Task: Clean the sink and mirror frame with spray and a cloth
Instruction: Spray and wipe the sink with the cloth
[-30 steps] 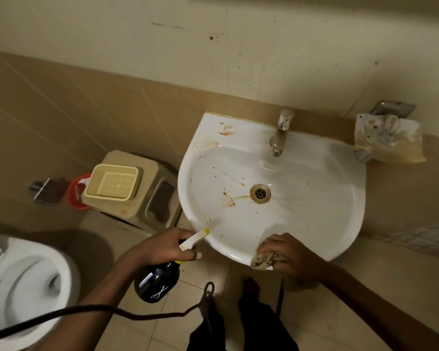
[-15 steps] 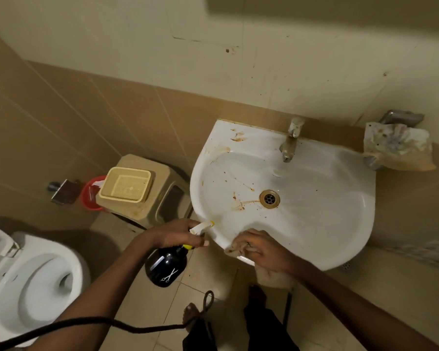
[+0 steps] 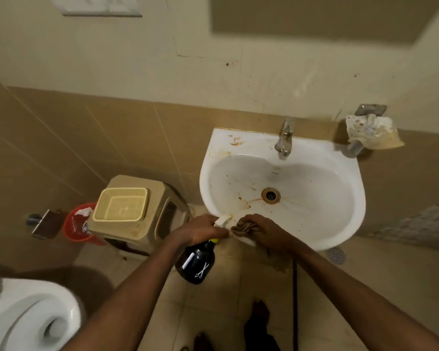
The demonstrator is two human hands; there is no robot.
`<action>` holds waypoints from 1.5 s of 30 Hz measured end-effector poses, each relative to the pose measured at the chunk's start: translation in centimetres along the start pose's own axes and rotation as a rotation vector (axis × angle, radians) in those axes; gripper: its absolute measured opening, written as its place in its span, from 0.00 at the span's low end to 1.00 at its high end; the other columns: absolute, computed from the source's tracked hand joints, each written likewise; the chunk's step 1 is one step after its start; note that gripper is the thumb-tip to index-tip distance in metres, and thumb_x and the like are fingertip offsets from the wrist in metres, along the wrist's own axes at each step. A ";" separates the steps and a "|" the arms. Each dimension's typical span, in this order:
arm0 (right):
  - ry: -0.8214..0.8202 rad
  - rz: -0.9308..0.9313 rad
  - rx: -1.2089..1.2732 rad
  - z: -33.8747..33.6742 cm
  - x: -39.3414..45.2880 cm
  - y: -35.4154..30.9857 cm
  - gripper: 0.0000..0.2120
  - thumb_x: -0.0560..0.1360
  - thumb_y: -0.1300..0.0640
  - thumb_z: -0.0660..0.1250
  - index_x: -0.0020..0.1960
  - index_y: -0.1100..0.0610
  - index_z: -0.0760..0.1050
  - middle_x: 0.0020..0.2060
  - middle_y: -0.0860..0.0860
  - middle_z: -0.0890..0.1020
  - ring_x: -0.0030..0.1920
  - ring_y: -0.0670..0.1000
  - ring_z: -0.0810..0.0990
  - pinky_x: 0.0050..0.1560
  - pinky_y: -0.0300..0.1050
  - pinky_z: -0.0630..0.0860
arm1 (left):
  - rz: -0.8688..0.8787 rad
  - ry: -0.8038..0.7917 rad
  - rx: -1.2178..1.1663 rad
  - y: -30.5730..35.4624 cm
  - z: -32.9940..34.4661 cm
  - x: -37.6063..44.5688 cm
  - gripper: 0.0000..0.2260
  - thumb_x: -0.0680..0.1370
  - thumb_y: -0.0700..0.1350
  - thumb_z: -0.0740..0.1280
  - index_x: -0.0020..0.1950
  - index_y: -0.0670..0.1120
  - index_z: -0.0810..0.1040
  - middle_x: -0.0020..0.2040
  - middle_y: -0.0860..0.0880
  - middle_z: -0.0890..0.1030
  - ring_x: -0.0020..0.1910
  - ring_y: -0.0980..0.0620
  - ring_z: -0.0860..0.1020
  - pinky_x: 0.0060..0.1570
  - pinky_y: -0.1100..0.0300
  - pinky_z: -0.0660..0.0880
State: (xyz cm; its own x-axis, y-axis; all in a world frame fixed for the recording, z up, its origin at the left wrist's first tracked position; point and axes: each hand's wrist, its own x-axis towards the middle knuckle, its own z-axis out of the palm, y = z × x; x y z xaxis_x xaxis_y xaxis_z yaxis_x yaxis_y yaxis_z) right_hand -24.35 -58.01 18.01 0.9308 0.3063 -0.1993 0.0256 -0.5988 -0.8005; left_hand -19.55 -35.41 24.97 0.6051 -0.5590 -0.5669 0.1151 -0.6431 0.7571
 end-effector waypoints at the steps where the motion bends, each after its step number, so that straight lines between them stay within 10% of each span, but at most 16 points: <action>1: 0.026 0.006 0.039 0.5 0.9 -0.6 0.14 0.77 0.52 0.64 0.61 0.53 0.74 0.55 0.50 0.78 0.53 0.46 0.76 0.56 0.44 0.72 | -0.002 0.001 0.016 -0.3 -0.1 -0.1 0.08 0.75 0.51 0.70 0.52 0.49 0.81 0.42 0.52 0.82 0.42 0.52 0.81 0.45 0.59 0.77; 9: -0.095 0.090 0.050 -1.6 -1.2 0.6 0.10 0.78 0.53 0.62 0.57 0.40 0.73 0.55 0.43 0.78 0.56 0.41 0.76 0.58 0.41 0.72 | -0.031 -0.044 0.085 -1.8 -2.9 -0.7 0.08 0.75 0.51 0.71 0.41 0.48 0.77 0.36 0.50 0.82 0.36 0.53 0.80 0.42 0.57 0.74; 18: 0.137 -0.031 0.137 2.9 5.8 -2.6 0.10 0.77 0.56 0.64 0.58 0.55 0.76 0.53 0.48 0.78 0.53 0.43 0.75 0.54 0.32 0.70 | -0.064 -0.026 0.151 -0.2 -6.5 0.6 0.10 0.75 0.50 0.70 0.34 0.50 0.77 0.31 0.56 0.80 0.33 0.57 0.78 0.40 0.60 0.72; 26: 0.257 -0.166 0.017 3.4 4.5 -1.6 0.07 0.77 0.54 0.60 0.52 0.49 0.75 0.48 0.46 0.80 0.48 0.44 0.77 0.47 0.49 0.75 | -0.088 0.026 0.143 -0.9 -10.7 2.3 0.10 0.73 0.52 0.71 0.37 0.48 0.77 0.32 0.52 0.78 0.33 0.56 0.76 0.42 0.57 0.70; 30: 0.368 0.105 0.029 4.7 12.5 -4.9 0.18 0.74 0.48 0.56 0.58 0.54 0.75 0.56 0.53 0.78 0.55 0.55 0.77 0.55 0.54 0.73 | -0.058 0.006 0.177 0.3 -11.9 3.4 0.10 0.74 0.51 0.71 0.35 0.50 0.78 0.31 0.55 0.80 0.32 0.59 0.77 0.40 0.61 0.70; 34: 0.367 0.014 0.018 4.8 9.3 -4.3 0.11 0.76 0.49 0.57 0.52 0.47 0.76 0.51 0.46 0.79 0.51 0.44 0.77 0.50 0.49 0.76 | -0.020 -0.015 0.213 1.5 -14.4 4.7 0.09 0.74 0.53 0.70 0.36 0.51 0.78 0.33 0.54 0.80 0.34 0.56 0.78 0.41 0.59 0.71; 39: 0.509 0.200 -0.261 7.7 8.1 -6.0 0.13 0.73 0.53 0.65 0.56 0.42 0.71 0.56 0.45 0.77 0.51 0.51 0.73 0.46 0.47 0.72 | 0.027 -0.079 0.248 0.8 -17.9 7.2 0.18 0.74 0.54 0.72 0.58 0.44 0.78 0.47 0.44 0.83 0.41 0.52 0.81 0.39 0.68 0.75; 45: 0.720 0.510 -0.141 5.2 20.6 -9.8 0.15 0.77 0.56 0.59 0.63 0.52 0.70 0.62 0.53 0.71 0.57 0.60 0.71 0.54 0.54 0.71 | 0.065 -0.139 0.347 0.6 -20.8 10.8 0.07 0.76 0.52 0.71 0.50 0.51 0.78 0.41 0.54 0.80 0.42 0.53 0.80 0.39 0.68 0.72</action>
State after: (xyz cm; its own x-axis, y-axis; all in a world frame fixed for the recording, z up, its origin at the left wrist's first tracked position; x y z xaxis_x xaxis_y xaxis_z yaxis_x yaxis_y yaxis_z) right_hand -7.38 -41.94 18.80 0.8436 -0.5324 -0.0707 -0.4533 -0.6352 -0.6253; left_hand 3.41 -30.96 26.04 0.4873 -0.6545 -0.5781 -0.2075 -0.7299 0.6513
